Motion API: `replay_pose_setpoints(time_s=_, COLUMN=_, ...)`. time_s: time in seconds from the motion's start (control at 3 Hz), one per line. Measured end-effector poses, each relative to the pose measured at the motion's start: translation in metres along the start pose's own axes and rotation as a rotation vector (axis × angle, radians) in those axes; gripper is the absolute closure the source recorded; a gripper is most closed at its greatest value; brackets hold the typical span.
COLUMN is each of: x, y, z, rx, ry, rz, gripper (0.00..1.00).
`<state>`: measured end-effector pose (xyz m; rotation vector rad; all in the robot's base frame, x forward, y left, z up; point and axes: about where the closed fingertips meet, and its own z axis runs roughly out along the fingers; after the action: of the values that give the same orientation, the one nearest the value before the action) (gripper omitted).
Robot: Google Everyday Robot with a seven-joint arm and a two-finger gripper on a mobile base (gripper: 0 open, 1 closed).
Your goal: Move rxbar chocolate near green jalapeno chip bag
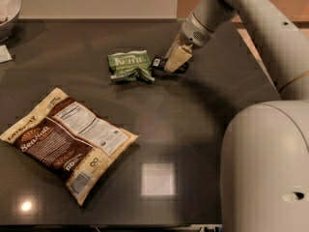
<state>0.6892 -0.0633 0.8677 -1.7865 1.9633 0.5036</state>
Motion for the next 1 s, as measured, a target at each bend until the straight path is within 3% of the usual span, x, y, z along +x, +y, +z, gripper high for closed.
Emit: replay_pose_setpoints(time_s=1.0, x=-0.024, y=0.011, z=0.007, rx=-0.017, ry=-0.051, rz=-0.015, gripper=0.12)
